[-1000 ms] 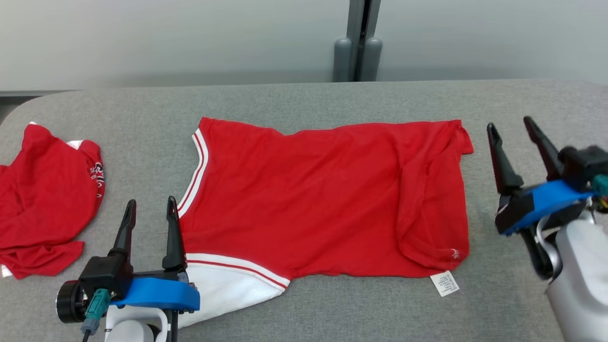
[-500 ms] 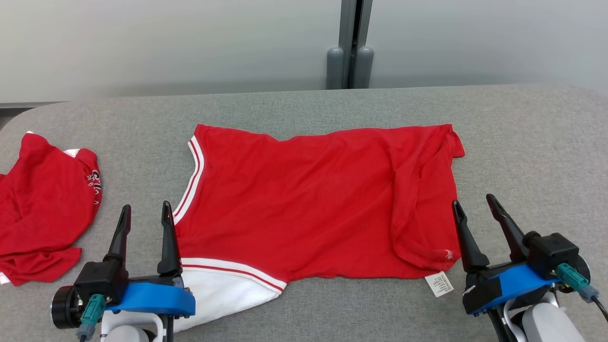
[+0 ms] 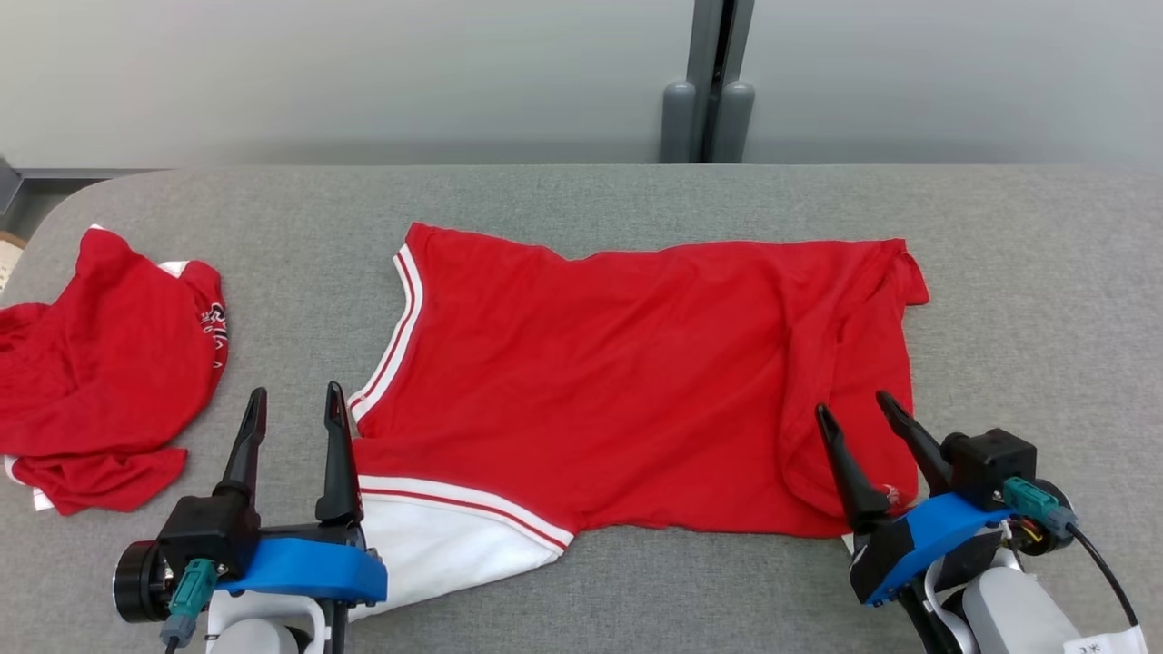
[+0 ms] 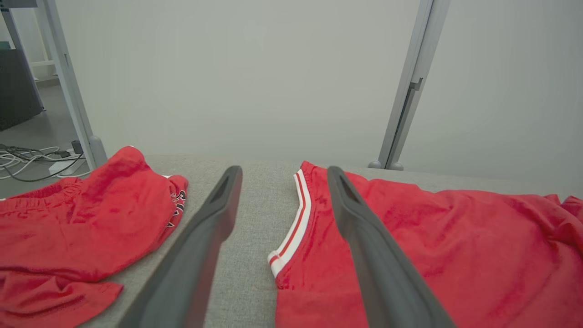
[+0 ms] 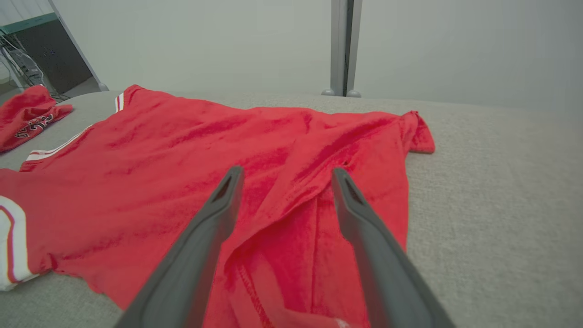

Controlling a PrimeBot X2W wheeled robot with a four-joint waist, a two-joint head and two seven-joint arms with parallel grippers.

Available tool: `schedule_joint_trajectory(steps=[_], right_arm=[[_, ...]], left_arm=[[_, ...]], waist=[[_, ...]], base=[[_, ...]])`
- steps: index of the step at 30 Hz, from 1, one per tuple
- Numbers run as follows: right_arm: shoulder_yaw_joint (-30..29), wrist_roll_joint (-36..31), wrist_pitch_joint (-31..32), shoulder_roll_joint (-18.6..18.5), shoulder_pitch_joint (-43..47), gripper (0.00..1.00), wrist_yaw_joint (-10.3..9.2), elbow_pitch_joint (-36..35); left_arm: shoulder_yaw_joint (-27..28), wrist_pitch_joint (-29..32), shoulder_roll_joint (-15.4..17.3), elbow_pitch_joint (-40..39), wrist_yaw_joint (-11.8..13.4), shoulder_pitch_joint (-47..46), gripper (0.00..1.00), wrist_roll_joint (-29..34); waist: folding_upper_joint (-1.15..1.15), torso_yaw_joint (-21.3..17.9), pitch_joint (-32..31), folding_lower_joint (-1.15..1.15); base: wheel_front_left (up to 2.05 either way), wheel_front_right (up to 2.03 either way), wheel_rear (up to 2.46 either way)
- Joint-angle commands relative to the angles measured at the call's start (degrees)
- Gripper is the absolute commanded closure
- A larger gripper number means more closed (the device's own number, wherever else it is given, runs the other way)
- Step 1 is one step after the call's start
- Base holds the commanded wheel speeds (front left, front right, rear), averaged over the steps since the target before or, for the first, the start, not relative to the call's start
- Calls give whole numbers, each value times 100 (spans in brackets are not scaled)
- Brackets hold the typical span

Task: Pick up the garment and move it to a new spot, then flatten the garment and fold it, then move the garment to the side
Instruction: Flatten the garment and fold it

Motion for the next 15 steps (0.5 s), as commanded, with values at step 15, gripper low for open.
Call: schedule_joint_trajectory(steps=[15], right_arm=[[667, 383, 118, 8, -860, 0, 1, 1615]], left_arm=[[-191, -27, -2, 32, 56, -235, 0, -126]], waist=[[0, 287, 222, 0]], base=[[0, 0, 0]])
